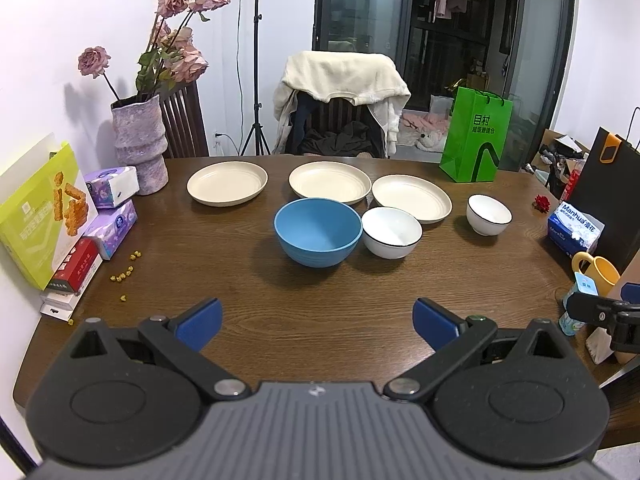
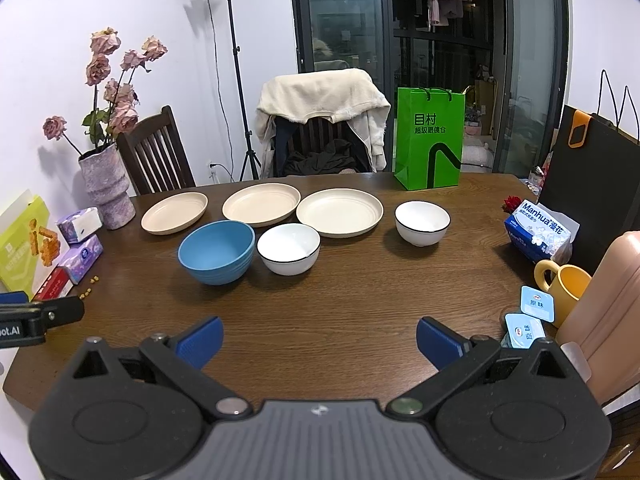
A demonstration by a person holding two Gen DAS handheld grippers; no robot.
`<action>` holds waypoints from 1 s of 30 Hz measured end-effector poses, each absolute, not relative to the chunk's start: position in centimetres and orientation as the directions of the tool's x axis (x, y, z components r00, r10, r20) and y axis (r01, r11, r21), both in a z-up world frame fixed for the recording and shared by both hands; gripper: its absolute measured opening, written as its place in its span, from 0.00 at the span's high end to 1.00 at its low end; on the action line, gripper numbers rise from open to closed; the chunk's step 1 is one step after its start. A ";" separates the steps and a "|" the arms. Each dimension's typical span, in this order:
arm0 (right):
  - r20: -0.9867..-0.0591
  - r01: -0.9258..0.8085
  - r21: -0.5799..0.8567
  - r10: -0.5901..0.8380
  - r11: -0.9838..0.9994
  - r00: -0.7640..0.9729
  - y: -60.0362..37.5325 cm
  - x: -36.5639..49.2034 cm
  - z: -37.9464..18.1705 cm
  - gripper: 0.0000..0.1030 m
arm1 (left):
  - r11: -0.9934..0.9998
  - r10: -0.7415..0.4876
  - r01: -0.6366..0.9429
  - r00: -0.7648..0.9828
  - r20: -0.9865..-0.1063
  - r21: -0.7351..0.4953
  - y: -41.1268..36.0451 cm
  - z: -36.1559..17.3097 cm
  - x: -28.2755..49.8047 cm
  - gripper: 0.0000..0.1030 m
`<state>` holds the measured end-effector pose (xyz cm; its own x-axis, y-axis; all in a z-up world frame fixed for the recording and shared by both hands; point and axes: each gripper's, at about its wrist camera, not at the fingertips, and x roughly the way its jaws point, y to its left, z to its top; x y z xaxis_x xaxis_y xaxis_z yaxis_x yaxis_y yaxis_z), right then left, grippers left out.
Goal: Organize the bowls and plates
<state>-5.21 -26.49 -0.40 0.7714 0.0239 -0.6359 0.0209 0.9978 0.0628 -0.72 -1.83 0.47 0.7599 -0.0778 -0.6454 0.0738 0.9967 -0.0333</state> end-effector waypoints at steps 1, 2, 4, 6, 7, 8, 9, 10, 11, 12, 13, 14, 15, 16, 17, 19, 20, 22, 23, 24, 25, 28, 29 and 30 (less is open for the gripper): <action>-0.636 0.020 0.062 0.024 0.998 0.771 -26.4 -5.3 -0.4 0.00 | 0.997 -0.078 0.074 0.760 -0.645 -0.033 -1.8 0.5 -0.7 0.00; -0.636 0.020 0.061 0.023 0.998 0.771 -26.4 -5.3 -0.4 0.00 | 0.997 -0.079 0.074 0.760 -0.645 -0.034 -1.8 0.5 -0.7 0.00; -0.635 0.021 0.060 0.023 0.998 0.772 -26.4 -5.3 -0.4 0.00 | 0.997 -0.079 0.074 0.761 -0.644 -0.035 -1.8 0.5 -0.9 0.00; -0.634 0.019 0.058 0.022 0.998 0.773 -26.3 -5.5 -0.4 0.00 | 0.997 -0.078 0.073 0.761 -0.644 -0.035 -1.8 0.5 -0.9 0.00; -0.633 0.018 0.057 0.022 0.998 0.774 -26.3 -5.6 -0.4 0.00 | 0.997 -0.079 0.074 0.761 -0.644 -0.035 -1.8 0.5 -0.9 0.00; -0.632 0.017 0.057 0.023 0.998 0.774 -26.3 -5.7 -0.3 0.00 | 0.997 -0.079 0.074 0.761 -0.644 -0.035 -1.7 0.5 -0.8 0.00; -0.632 0.016 0.057 0.023 0.998 0.775 -26.3 -5.8 -0.3 0.00 | 0.997 -0.079 0.074 0.761 -0.643 -0.034 -1.7 0.5 -0.9 0.00; -0.632 0.015 0.056 0.023 0.998 0.775 -26.3 -5.9 -0.3 0.00 | 0.997 -0.080 0.074 0.763 -0.642 -0.035 -1.7 0.5 -1.0 0.00; -0.631 0.013 0.054 0.024 0.998 0.776 -26.3 -6.0 -0.2 0.00 | 0.996 -0.082 0.075 0.763 -0.641 -0.037 -1.7 0.5 -1.0 0.00; -0.630 0.011 0.052 0.024 0.999 0.777 -26.4 -6.0 -0.2 0.00 | 0.997 -0.081 0.075 0.764 -0.641 -0.036 -1.8 0.5 -1.1 0.00; -0.628 0.009 0.050 0.025 0.999 0.778 -26.3 -6.2 -0.1 0.00 | 0.997 -0.079 0.073 0.764 -0.641 -0.035 -1.8 0.5 -1.1 0.00; -0.628 0.007 0.048 0.025 0.999 0.778 -26.3 -6.2 0.0 0.00 | 0.997 -0.079 0.072 0.764 -0.640 -0.036 -1.7 0.5 -1.2 0.00; -0.628 0.005 0.047 0.025 0.999 0.778 -26.4 -6.3 0.0 0.00 | 0.997 -0.078 0.071 0.765 -0.640 -0.037 -1.7 0.5 -1.3 0.00; -0.628 0.004 0.046 0.026 0.999 0.778 -26.4 -6.3 0.0 0.00 | 0.997 -0.076 0.069 0.766 -0.638 -0.036 -1.8 0.5 -1.4 0.00; -0.628 0.002 0.046 0.027 0.999 0.778 -26.4 -6.4 0.1 0.00 | 0.997 -0.073 0.067 0.768 -0.637 -0.033 -1.8 0.5 -1.4 0.00; -0.628 -0.001 0.045 0.029 0.999 0.778 -26.4 -6.5 0.2 0.00 | 0.998 -0.066 0.060 0.774 -0.630 -0.030 -1.8 0.7 -1.7 0.00; -0.626 -0.003 0.044 0.030 0.999 0.779 -26.5 -6.5 0.3 0.00 | 0.998 -0.060 0.055 0.777 -0.627 -0.028 -1.9 0.8 -1.8 0.00; -0.621 -0.012 0.042 0.036 0.999 0.783 -26.6 -6.7 0.5 0.00 | 0.999 -0.050 0.043 0.784 -0.619 -0.025 -2.2 1.0 -2.5 0.00; -0.619 -0.016 0.042 0.038 0.999 0.785 -26.7 -6.7 0.6 0.00 | 0.999 -0.044 0.037 0.787 -0.616 -0.024 -2.3 1.1 -2.6 0.00; -0.617 -0.021 0.041 0.042 0.999 0.786 -26.7 -6.7 0.7 0.00 | 0.999 -0.037 0.029 0.789 -0.613 -0.022 -2.4 1.3 -2.7 0.00; -0.615 -0.027 0.040 0.046 0.999 0.788 -26.8 -6.7 0.8 0.00 | 1.000 -0.030 0.023 0.793 -0.609 -0.019 -2.6 1.4 -2.9 0.00; -0.611 -0.047 0.035 0.059 0.998 0.789 -26.9 -6.6 1.2 0.00 | 1.000 -0.007 -0.001 0.799 -0.602 -0.014 -2.8 1.9 -3.2 0.00; -0.612 -0.055 0.035 0.064 0.998 0.788 -27.0 -6.5 1.3 0.00 | 1.000 -0.001 -0.010 0.799 -0.602 -0.014 -2.8 2.1 -3.2 0.00; -0.614 -0.062 0.035 0.071 0.997 0.786 -27.0 -6.5 1.3 0.00 | 1.000 0.003 -0.015 0.799 -0.601 -0.015 -2.8 2.2 -3.2 0.00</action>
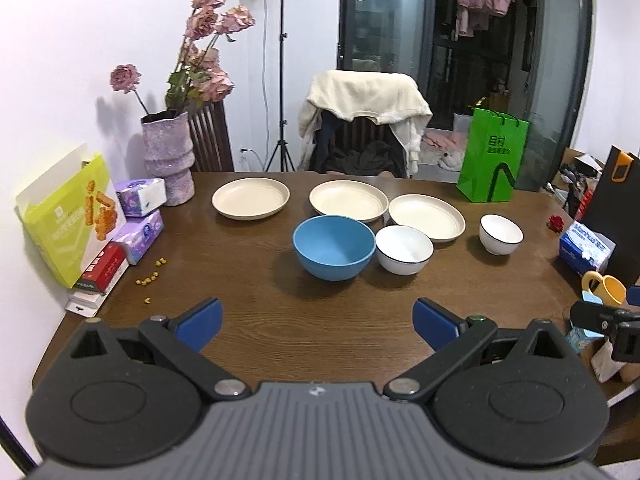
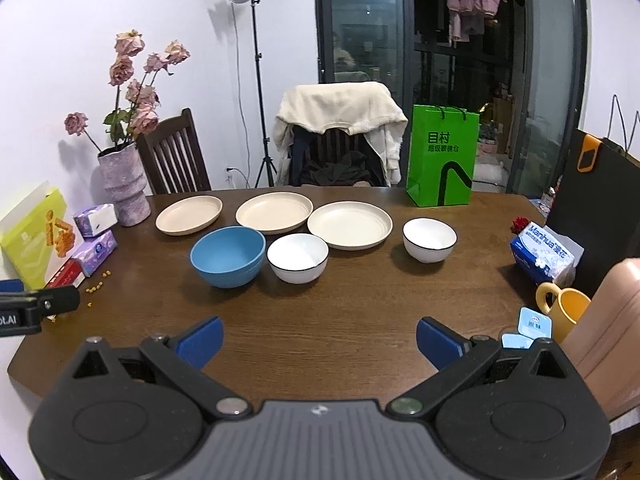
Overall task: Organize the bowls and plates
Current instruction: 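Move both tools toward the cream plate beside the pink vase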
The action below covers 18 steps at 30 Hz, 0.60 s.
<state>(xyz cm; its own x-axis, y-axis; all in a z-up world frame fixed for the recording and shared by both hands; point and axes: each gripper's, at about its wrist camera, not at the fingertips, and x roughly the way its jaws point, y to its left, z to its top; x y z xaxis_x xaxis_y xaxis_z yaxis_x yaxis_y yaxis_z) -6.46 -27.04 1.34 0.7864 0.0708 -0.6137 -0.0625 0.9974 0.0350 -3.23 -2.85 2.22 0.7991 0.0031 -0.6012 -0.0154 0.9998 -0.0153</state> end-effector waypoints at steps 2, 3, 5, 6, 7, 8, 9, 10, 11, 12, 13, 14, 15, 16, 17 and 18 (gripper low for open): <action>-0.616 -0.080 0.037 0.086 0.996 0.783 -27.1 -6.2 1.5 0.00 | 1.000 0.013 -0.023 0.803 -0.596 -0.010 -3.0 2.5 -3.2 0.00; -0.615 -0.091 0.037 0.095 0.995 0.783 -27.1 -6.1 1.6 0.00 | 1.000 0.021 -0.029 0.805 -0.592 -0.004 -2.9 2.6 -3.2 0.00; -0.613 -0.106 0.035 0.105 0.994 0.783 -27.1 -5.8 1.7 0.00 | 0.999 0.031 -0.038 0.807 -0.590 0.000 -3.0 3.0 -3.0 0.00; -0.614 -0.110 0.037 0.110 0.993 0.782 -27.0 -5.5 1.8 0.00 | 0.999 0.029 -0.038 0.807 -0.590 -0.003 -2.9 3.1 -2.9 0.00; -0.615 -0.115 0.043 0.117 0.992 0.780 -26.9 -5.3 1.8 0.00 | 0.999 0.028 -0.039 0.808 -0.588 -0.005 -2.9 3.2 -2.7 0.00; -0.617 -0.122 0.050 0.127 0.991 0.777 -26.7 -5.0 1.9 0.00 | 0.999 0.030 -0.041 0.810 -0.586 -0.005 -2.8 3.4 -2.4 0.00; -0.617 -0.131 0.055 0.137 0.990 0.775 -26.6 -4.8 2.0 0.00 | 0.999 0.031 -0.042 0.812 -0.583 -0.006 -2.8 3.4 -2.2 0.00; -0.616 -0.139 0.056 0.143 0.989 0.775 -26.4 -4.6 2.1 0.00 | 0.999 0.027 -0.042 0.814 -0.581 -0.011 -2.7 3.5 -2.0 0.00; -0.614 -0.146 0.051 0.146 0.988 0.775 -26.2 -4.3 2.1 0.00 | 0.999 0.022 -0.039 0.815 -0.579 -0.016 -2.7 3.6 -1.8 0.00; -0.614 -0.152 0.045 0.148 0.987 0.776 -26.0 -3.9 2.2 0.00 | 0.999 0.020 -0.036 0.816 -0.578 -0.016 -2.6 3.7 -1.5 0.00; -0.613 -0.157 0.042 0.150 0.987 0.776 -25.7 -3.6 2.2 0.00 | 0.999 0.019 -0.033 0.817 -0.576 -0.015 -2.5 3.8 -1.1 0.00; -0.611 -0.161 0.041 0.152 0.986 0.777 -25.5 -3.3 2.3 0.00 | 0.999 0.018 -0.031 0.818 -0.575 -0.013 -2.4 3.8 -0.7 0.00; -0.609 -0.166 0.040 0.155 0.985 0.777 -25.2 -2.9 2.4 0.00 | 0.999 0.018 -0.030 0.819 -0.574 -0.012 -2.3 3.9 -0.3 0.00; -0.608 -0.169 0.039 0.158 0.985 0.778 -24.9 -2.4 2.6 0.00 | 0.999 0.016 -0.030 0.819 -0.574 -0.014 -2.1 4.0 0.1 0.00; -0.607 -0.174 0.040 0.162 0.984 0.778 -24.6 -2.0 2.7 0.00 | 0.999 0.017 -0.032 0.819 -0.574 -0.016 -1.9 4.1 0.6 0.00; -0.607 -0.177 0.040 0.164 0.983 0.778 -24.4 -1.5 2.8 0.00 | 0.999 0.019 -0.036 0.818 -0.575 -0.018 -1.7 4.2 1.1 0.00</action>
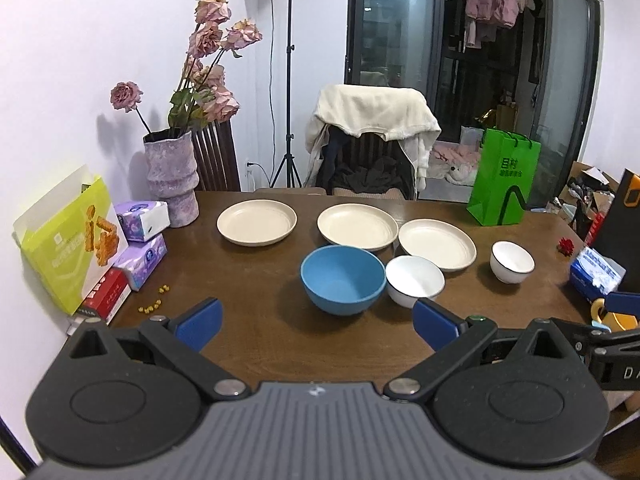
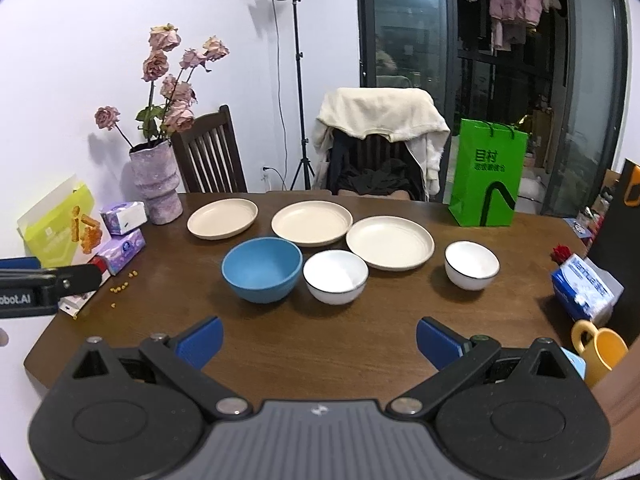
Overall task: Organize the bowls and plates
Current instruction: 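Move both tools toward the cream plate beside the pink vase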
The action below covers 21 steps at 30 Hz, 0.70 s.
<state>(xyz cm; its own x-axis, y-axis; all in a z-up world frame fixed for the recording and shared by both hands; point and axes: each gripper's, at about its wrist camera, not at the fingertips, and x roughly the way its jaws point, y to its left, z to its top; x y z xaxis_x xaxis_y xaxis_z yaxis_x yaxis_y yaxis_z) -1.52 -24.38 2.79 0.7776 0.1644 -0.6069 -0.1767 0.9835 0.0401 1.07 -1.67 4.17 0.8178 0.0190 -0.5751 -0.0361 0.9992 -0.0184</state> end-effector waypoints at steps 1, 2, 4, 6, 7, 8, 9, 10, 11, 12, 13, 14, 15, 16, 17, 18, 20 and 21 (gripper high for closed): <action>-0.607 -0.180 0.040 0.167 0.983 0.777 -24.1 -1.0 2.9 0.00 | 0.999 0.021 -0.040 0.817 -0.576 -0.021 -1.4 4.3 1.5 0.00; -0.609 -0.185 0.040 0.171 0.982 0.775 -23.7 -0.5 3.0 0.00 | 0.999 0.020 -0.042 0.817 -0.576 -0.025 -1.1 4.4 1.9 0.00; -0.613 -0.196 0.044 0.181 0.980 0.769 -23.1 0.7 3.2 0.00 | 0.999 0.024 -0.046 0.819 -0.573 -0.023 -0.5 4.6 2.8 0.00; -0.616 -0.201 0.051 0.189 0.978 0.765 -22.6 1.8 3.3 0.00 | 0.998 0.033 -0.053 0.818 -0.574 -0.018 0.0 4.7 3.7 0.00; -0.617 -0.201 0.056 0.192 0.978 0.763 -22.3 2.4 3.3 0.00 | 0.998 0.034 -0.055 0.818 -0.575 -0.019 0.4 4.8 4.1 0.00; -0.619 -0.200 0.060 0.194 0.978 0.761 -22.1 2.9 3.3 0.00 | 0.998 0.036 -0.057 0.817 -0.576 -0.020 0.7 4.8 4.6 0.00; -0.620 -0.200 0.063 0.196 0.978 0.760 -21.9 3.5 3.3 0.00 | 0.998 0.040 -0.061 0.816 -0.577 -0.018 1.0 4.9 5.0 0.00; -0.621 -0.201 0.066 0.198 0.977 0.758 -21.6 4.1 3.3 0.00 | 0.998 0.044 -0.065 0.815 -0.578 -0.016 1.3 5.0 5.5 0.00; -0.623 -0.201 0.067 0.199 0.977 0.757 -21.3 4.7 3.2 0.00 | 0.998 0.047 -0.068 0.814 -0.579 -0.015 1.7 5.0 6.0 0.00; -0.624 -0.200 0.067 0.198 0.977 0.756 -21.0 5.3 3.2 0.00 | 0.997 0.050 -0.071 0.812 -0.582 -0.013 2.0 5.0 6.5 0.00; -0.626 -0.198 0.068 0.197 0.978 0.755 -20.7 6.0 3.2 0.00 | 0.997 0.054 -0.075 0.810 -0.585 -0.012 2.4 5.0 7.0 0.00; -0.627 -0.197 0.070 0.197 0.978 0.754 -20.5 6.7 3.2 0.00 | 0.997 0.056 -0.078 0.808 -0.587 -0.012 2.8 5.0 7.6 0.00; -0.628 -0.195 0.073 0.197 0.978 0.753 -20.3 7.3 3.1 0.00 | 0.997 0.059 -0.081 0.806 -0.589 -0.011 3.2 5.0 8.1 0.00; -0.630 -0.194 0.077 0.198 0.978 0.751 -20.0 8.0 3.1 0.00 | 0.996 0.064 -0.085 0.805 -0.589 -0.008 3.5 5.1 8.5 0.00; -0.631 -0.192 0.080 0.199 0.978 0.750 -19.7 8.6 3.1 0.00 | 0.996 0.070 -0.090 0.805 -0.589 -0.005 3.9 5.1 9.1 0.00; -0.633 -0.192 0.082 0.200 0.978 0.748 -19.5 9.2 3.0 0.00 | 0.996 0.073 -0.094 0.803 -0.591 -0.005 4.3 5.1 9.7 0.00; -0.636 -0.192 0.087 0.203 0.978 0.745 -19.1 10.4 2.9 0.00 | 0.994 0.083 -0.106 0.800 -0.594 -0.003 5.1 5.2 10.8 0.00; -0.638 -0.192 0.088 0.203 0.977 0.743 -18.8 11.0 2.9 0.00 | 0.994 0.087 -0.111 0.798 -0.596 -0.004 5.5 5.2 11.4 0.00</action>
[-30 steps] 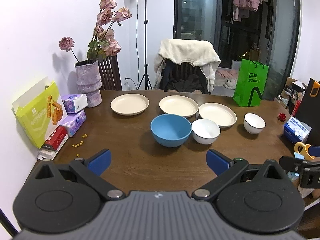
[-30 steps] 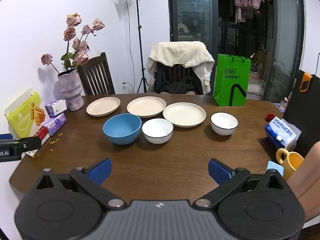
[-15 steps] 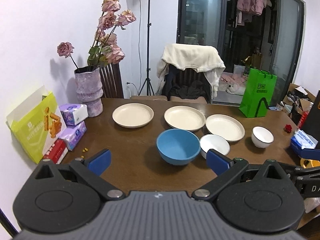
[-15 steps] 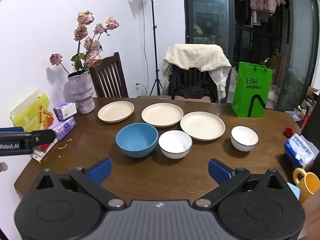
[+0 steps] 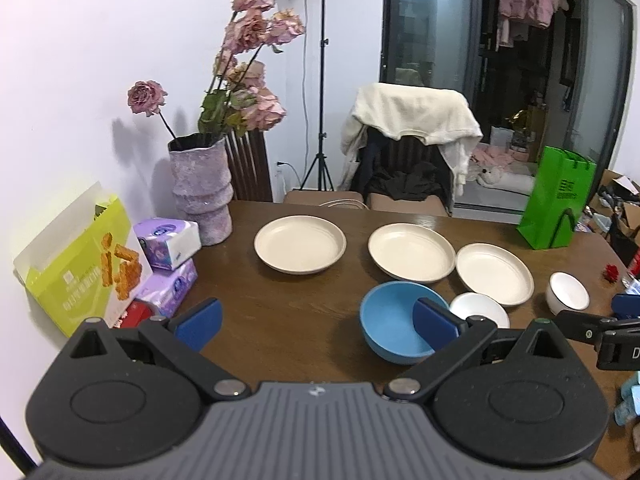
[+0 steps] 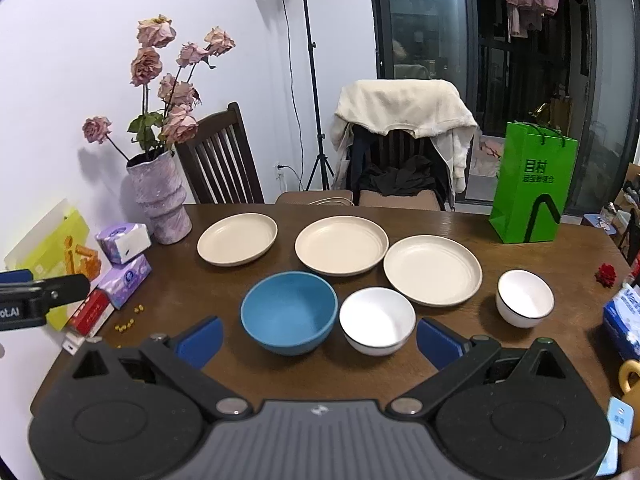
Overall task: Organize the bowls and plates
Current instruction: 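Move both tools toward the cream plate beside the pink vase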
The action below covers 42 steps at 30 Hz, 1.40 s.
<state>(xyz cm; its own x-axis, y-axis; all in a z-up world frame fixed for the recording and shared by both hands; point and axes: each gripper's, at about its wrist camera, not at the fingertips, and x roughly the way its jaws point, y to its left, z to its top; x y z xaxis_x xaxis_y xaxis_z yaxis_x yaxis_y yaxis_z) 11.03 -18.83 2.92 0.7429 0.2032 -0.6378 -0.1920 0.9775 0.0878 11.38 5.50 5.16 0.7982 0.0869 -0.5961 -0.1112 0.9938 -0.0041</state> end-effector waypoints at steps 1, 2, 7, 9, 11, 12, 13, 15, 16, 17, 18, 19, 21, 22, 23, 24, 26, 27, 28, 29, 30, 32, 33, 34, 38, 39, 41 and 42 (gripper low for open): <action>-0.640 -0.193 0.090 0.205 0.977 0.740 -18.5 11.7 2.9 0.00 | 0.993 0.090 -0.116 0.797 -0.597 -0.005 5.9 5.2 11.9 0.00; -0.643 -0.195 0.092 0.207 0.977 0.737 -18.3 12.3 2.8 0.00 | 0.993 0.093 -0.120 0.796 -0.598 -0.004 6.3 5.1 12.5 0.00; -0.659 -0.202 0.099 0.216 0.974 0.720 -16.7 15.8 2.3 0.00 | 0.990 0.109 -0.139 0.782 -0.614 -0.002 8.1 4.7 15.3 0.00; -0.666 -0.206 0.101 0.219 0.973 0.713 -16.0 17.1 2.0 0.00 | 0.989 0.114 -0.145 0.776 -0.621 0.000 8.7 4.4 16.4 0.00; -0.674 -0.210 0.099 0.221 0.973 0.705 -15.3 18.5 1.7 0.00 | 0.988 0.119 -0.153 0.768 -0.629 0.001 9.4 4.1 17.6 0.00; -0.677 -0.213 0.099 0.223 0.972 0.701 -15.0 19.2 1.6 0.00 | 0.988 0.120 -0.156 0.764 -0.634 -0.001 9.8 4.0 18.2 0.00; -0.682 -0.216 0.097 0.223 0.972 0.697 -14.5 20.0 1.4 0.00 | 0.988 0.117 -0.157 0.758 -0.642 -0.006 10.2 3.8 18.9 0.00; -0.688 -0.219 0.096 0.224 0.971 0.690 -13.7 21.6 1.0 0.00 | 0.987 0.111 -0.159 0.749 -0.653 -0.015 10.9 3.4 20.2 0.00; -0.692 -0.221 0.097 0.225 0.970 0.686 -13.2 22.4 0.8 0.00 | 0.986 0.115 -0.164 0.746 -0.656 -0.014 11.3 3.2 20.8 0.00; -0.695 -0.222 0.097 0.226 0.970 0.682 -12.8 23.0 0.6 0.00 | 0.985 0.121 -0.170 0.741 -0.660 -0.010 11.6 2.9 21.4 0.00; -0.698 -0.224 0.097 0.227 0.970 0.680 -12.5 23.7 0.5 0.00 | 0.985 0.124 -0.174 0.737 -0.664 -0.009 12.0 2.7 22.0 0.00; -0.700 -0.227 0.096 0.228 0.969 0.677 -12.0 24.4 0.3 0.00 | 0.984 0.126 -0.177 0.732 -0.669 -0.009 12.4 2.4 22.7 0.00; -0.705 -0.234 0.094 0.231 0.968 0.670 -11.1 25.8 -0.2 0.00 | 0.983 0.129 -0.185 0.722 -0.680 -0.009 13.2 1.9 24.0 0.00; -0.709 -0.239 0.090 0.230 0.967 0.667 -10.6 26.7 -0.5 0.00 | 0.982 0.131 -0.189 0.717 -0.685 -0.009 13.6 1.6 24.7 0.00; -0.711 -0.242 0.085 0.229 0.966 0.664 -10.1 27.3 -0.7 0.00 | 0.981 0.132 -0.192 0.712 -0.690 -0.010 14.0 1.4 25.4 0.00; -0.713 -0.246 0.082 0.229 0.966 0.662 -9.6 28.0 -0.8 0.00 | 0.981 0.131 -0.194 0.708 -0.694 -0.013 14.5 1.1 26.0 0.00; -0.715 -0.257 0.085 0.239 0.963 0.657 -8.5 29.5 -1.1 0.00 | 0.980 0.131 -0.199 0.703 -0.699 -0.017 15.2 0.5 27.4 0.00; -0.716 -0.263 0.089 0.246 0.961 0.654 -8.1 30.2 -1.3 0.00 | 0.980 0.130 -0.200 0.701 -0.701 -0.018 15.6 0.3 28.0 0.00; -0.716 -0.272 0.091 0.253 0.958 0.651 -7.6 30.9 -1.5 0.01 | 0.979 0.131 -0.201 0.698 -0.704 -0.017 15.9 -0.1 28.8 0.00; -0.717 -0.279 0.089 0.256 0.956 0.648 -7.0 31.6 -1.7 0.01 | 0.979 0.130 -0.201 0.694 -0.708 -0.017 16.3 -0.4 29.5 0.00; -0.721 -0.283 0.085 0.255 0.955 0.645 -6.5 32.3 -2.0 0.00 | 0.980 0.128 -0.200 0.689 -0.713 -0.017 16.6 -0.7 30.1 0.00; -0.728 -0.292 0.084 0.259 0.953 0.635 -5.4 33.8 -2.5 0.01 | 0.980 0.123 -0.197 0.682 -0.721 -0.020 17.2 -1.3 31.4 0.00; -0.732 -0.296 0.087 0.263 0.951 0.628 -5.0 34.6 -2.8 0.01 | 0.980 0.122 -0.196 0.680 -0.723 -0.019 17.5 -1.5 32.0 0.00; -0.735 -0.300 0.092 0.268 0.949 0.623 -4.5 35.3 -3.1 0.01 | 0.980 0.122 -0.196 0.678 -0.725 -0.018 17.8 -1.8 32.6 0.00; -0.745 -0.307 0.097 0.274 0.947 0.609 -3.1 38.1 -4.1 0.01 | 0.980 0.090 -0.193 0.668 -0.739 -0.055 19.0 -2.6 34.9 0.00; -0.746 -0.311 0.099 0.277 0.945 0.606 -2.8 38.7 -4.2 0.01 | 0.979 0.094 -0.198 0.664 -0.741 -0.053 19.3 -2.8 35.5 0.00; -0.749 -0.309 0.097 0.274 0.946 0.604 -2.1 40.1 -4.7 0.01 | 0.977 0.106 -0.207 0.658 -0.745 -0.043 19.7 -3.3 36.7 0.00; -0.750 -0.306 0.097 0.271 0.947 0.603 -1.8 40.8 -4.9 0.01 | 0.977 0.106 -0.210 0.654 -0.749 -0.045 20.0 -3.5 37.3 0.00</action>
